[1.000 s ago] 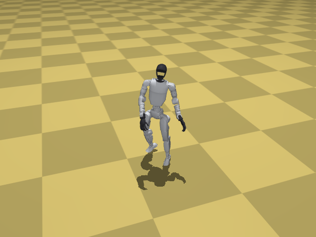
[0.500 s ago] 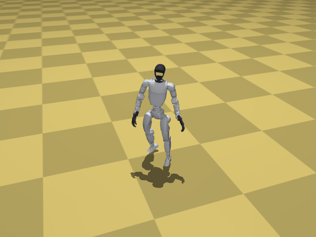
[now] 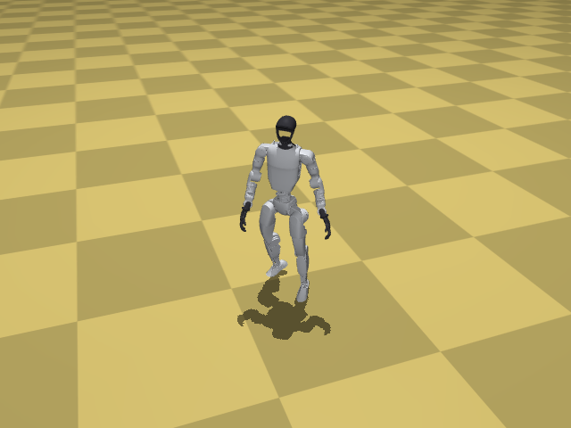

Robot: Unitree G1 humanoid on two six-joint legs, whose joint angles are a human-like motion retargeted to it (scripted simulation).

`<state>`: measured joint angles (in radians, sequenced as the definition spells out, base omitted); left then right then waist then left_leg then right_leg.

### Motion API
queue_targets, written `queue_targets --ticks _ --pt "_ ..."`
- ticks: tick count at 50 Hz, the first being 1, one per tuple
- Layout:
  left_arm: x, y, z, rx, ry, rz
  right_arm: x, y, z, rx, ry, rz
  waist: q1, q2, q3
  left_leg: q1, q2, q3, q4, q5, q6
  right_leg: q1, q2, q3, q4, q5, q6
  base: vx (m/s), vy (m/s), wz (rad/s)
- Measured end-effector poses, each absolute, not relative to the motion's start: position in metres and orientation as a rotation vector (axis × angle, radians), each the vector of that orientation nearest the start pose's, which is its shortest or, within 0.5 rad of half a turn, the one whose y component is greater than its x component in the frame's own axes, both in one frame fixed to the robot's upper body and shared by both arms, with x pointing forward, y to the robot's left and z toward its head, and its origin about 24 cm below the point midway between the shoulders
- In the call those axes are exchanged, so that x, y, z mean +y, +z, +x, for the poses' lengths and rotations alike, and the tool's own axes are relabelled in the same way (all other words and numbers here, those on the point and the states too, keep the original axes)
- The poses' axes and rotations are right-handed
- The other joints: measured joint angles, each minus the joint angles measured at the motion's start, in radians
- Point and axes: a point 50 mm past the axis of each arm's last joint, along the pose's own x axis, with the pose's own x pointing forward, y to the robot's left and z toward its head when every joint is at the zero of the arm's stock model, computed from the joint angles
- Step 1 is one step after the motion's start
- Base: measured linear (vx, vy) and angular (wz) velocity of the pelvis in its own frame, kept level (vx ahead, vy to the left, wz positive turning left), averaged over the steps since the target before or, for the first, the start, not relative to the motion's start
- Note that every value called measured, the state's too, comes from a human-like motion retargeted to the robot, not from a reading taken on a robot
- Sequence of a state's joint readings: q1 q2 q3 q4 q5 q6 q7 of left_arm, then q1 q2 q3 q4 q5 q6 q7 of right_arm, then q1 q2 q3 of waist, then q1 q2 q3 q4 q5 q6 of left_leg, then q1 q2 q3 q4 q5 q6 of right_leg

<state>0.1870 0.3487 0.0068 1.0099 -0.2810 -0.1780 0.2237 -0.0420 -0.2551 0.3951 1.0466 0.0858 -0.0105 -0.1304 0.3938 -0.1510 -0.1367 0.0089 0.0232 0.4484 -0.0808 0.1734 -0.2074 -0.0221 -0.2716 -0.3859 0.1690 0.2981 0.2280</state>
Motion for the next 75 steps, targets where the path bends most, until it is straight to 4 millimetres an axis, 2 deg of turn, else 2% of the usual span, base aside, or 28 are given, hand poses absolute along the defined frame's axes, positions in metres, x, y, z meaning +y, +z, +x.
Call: queue_targets --ticks 4,8,11,14,17,20,22,25,27,29,30,33,37,40,45,49,52,63,75 --pt "0.294 -0.132 0.072 0.965 0.55 0.197 -0.198 -0.131 0.169 0.878 0.112 -0.472 -0.036 0.016 0.008 0.004 0.004 0.087 0.013 -0.055 0.038 -0.026 0.007 0.021 0.024 -0.048 -0.008 -0.05 -0.05 -0.54" --pt "0.291 -0.133 0.075 0.975 0.526 0.181 -0.19 -0.108 0.204 0.711 0.173 -0.53 -0.08 0.028 0.029 0.011 0.007 0.188 0.03 -0.145 0.088 -0.065 0.015 0.042 0.065 -0.172 -0.018 -0.08 -0.09 -0.92" --pt "0.297 -0.127 0.085 0.945 0.489 0.179 -0.186 -0.08 0.229 0.556 0.224 -0.567 -0.098 0.013 0.066 0.016 0.0 0.264 0.064 -0.213 0.123 -0.093 0.005 0.051 0.094 -0.294 -0.018 -0.09 -0.14 -1.4" --pt "0.314 -0.106 0.103 0.841 0.46 0.217 -0.193 -0.046 0.244 0.397 0.269 -0.61 -0.096 -0.026 0.118 0.018 -0.007 0.343 0.139 -0.259 0.148 -0.104 -0.024 0.064 0.094 -0.386 -0.015 -0.07 -0.19 -1.69" --pt "0.338 -0.066 0.125 0.648 0.462 0.299 -0.215 -0.004 0.246 0.249 0.281 -0.69 -0.086 -0.075 0.182 0.009 0.007 0.422 0.284 -0.277 0.17 -0.099 -0.062 0.105 0.068 -0.425 -0.012 -0.05 -0.23 -1.58" --pt "0.358 -0.01 0.145 0.399 0.473 0.396 -0.248 0.041 0.239 0.127 0.233 -0.826 -0.092 -0.102 0.237 -0.012 0.069 0.476 0.49 -0.271 0.2 -0.076 -0.083 0.158 0.033 -0.42 -0.01 -0.02 -0.24 -1.09" --pt "0.365 0.031 0.155 0.235 0.461 0.459 -0.274 0.072 0.231 0.066 0.163 -0.937 -0.113 -0.09 0.258 -0.039 0.142 0.468 0.635 -0.263 0.221 -0.058 -0.072 0.179 0.02 -0.41 -0.013 -0.01 -0.22 -0.59" --pt "0.368 0.091 0.167 0.025 0.4 0.559 -0.308 0.117 0.221 -0.005 0.057 -1.106 -0.163 -0.056 0.263 -0.103 0.212 0.362 0.764 -0.255 0.228 -0.04 -0.039 0.19 0.026 -0.404 -0.011 -0.01 -0.18 -0.26" --pt "0.365 0.126 0.173 -0.083 0.333 0.633 -0.327 0.144 0.214 -0.034 0.002 -1.201 -0.194 -0.033 0.252 -0.15 0.196 0.226 0.755 -0.275 0.204 -0.038 -0.016 0.191 0.038 -0.405 0.002 0.0 -0.12 -0.17" --pt "0.358 0.157 0.179 -0.173 0.258 0.712 -0.34 0.169 0.208 -0.055 -0.037 -1.273 -0.219 -0.017 0.234 -0.169 0.141 0.079 0.675 -0.313 0.173 -0.039 0.003 0.193 0.045 -0.407 0.023 0.01 -0.09 -0.22" --pt "0.353 0.171 0.182 -0.215 0.218 0.75 -0.344 0.181 0.206 -0.067 -0.055 -1.3 -0.23 -0.009 0.225 -0.169 0.11 0.009 0.618 -0.334 0.158 -0.04 0.013 0.193 0.047 -0.407 0.034 0.01 -0.12 -0.3" --pt "0.337 0.21 0.191 -0.34 0.119 0.858 -0.352 0.215 0.198 -0.125 -0.12 -1.339 -0.246 0.028 0.197 -0.126 0.094 -0.101 0.427 -0.377 0.13 -0.046 0.084 0.194 0.029 -0.4 0.034 0.0 -0.14 -0.39" --pt "0.314 0.25 0.196 -0.496 0.034 0.976 -0.35 0.253 0.188 -0.238 -0.196 -1.378 -0.274 0.067 0.165 -0.05 0.109 -0.059 0.248 -0.391 0.125 -0.049 0.141 0.197 -0.004 -0.391 0.034 0.0 -0.05 -0.27" --pt "0.3 0.273 0.196 -0.6 0.001 1.044 -0.343 0.275 0.182 -0.32 -0.224 -1.406 -0.3 0.082 0.145 -0.018 0.114 -0.003 0.18 -0.378 0.112 -0.053 0.159 0.204 -0.029 -0.382 0.034 -0.01 0.0 -0.2" --pt "0.284 0.302 0.189 -0.733 -0.03 1.131 -0.331 0.299 0.169 -0.402 -0.227 -1.446 -0.338 0.094 0.129 -0.014 0.121 0.024 0.141 -0.349 0.048 -0.064 0.176 0.217 -0.061 -0.367 0.034 -0.01 0.01 -0.07" --pt "0.275 0.314 0.181 -0.8 -0.053 1.177 -0.325 0.31 0.159 -0.426 -0.231 -1.489 -0.347 0.102 0.133 -0.016 0.129 0.042 0.124 -0.337 0.007 -0.075 0.192 0.234 -0.081 -0.353 0.034 -0.05 0.01 -0.27" --pt "0.27 0.319 0.175 -0.833 -0.067 1.197 -0.323 0.317 0.153 -0.437 -0.237 -1.523 -0.342 0.105 0.139 -0.009 0.131 0.066 0.111 -0.335 -0.003 -0.08 0.202 0.253 -0.095 -0.342 0.034 -0.04 0.02 -0.39" --pt "0.265 0.328 0.16 -0.89 -0.051 1.187 -0.314 0.328 0.143 -0.478 -0.256 -1.579 -0.337 0.097 0.152 0.012 0.122 0.116 0.101 -0.35 0.02 -0.079 0.206 0.302 -0.123 -0.325 0.034 -0.01 0.02 -0.21" --pt "0.265 0.323 0.16 -0.877 -0.066 1.18 -0.317 0.328 0.14 -0.49 -0.29 -1.579 -0.357 0.091 0.14 0.01 0.107 0.098 0.103 -0.358 0.017 -0.072 0.186 0.29 -0.119 -0.338 0.034 0.0 0.0 0.0"
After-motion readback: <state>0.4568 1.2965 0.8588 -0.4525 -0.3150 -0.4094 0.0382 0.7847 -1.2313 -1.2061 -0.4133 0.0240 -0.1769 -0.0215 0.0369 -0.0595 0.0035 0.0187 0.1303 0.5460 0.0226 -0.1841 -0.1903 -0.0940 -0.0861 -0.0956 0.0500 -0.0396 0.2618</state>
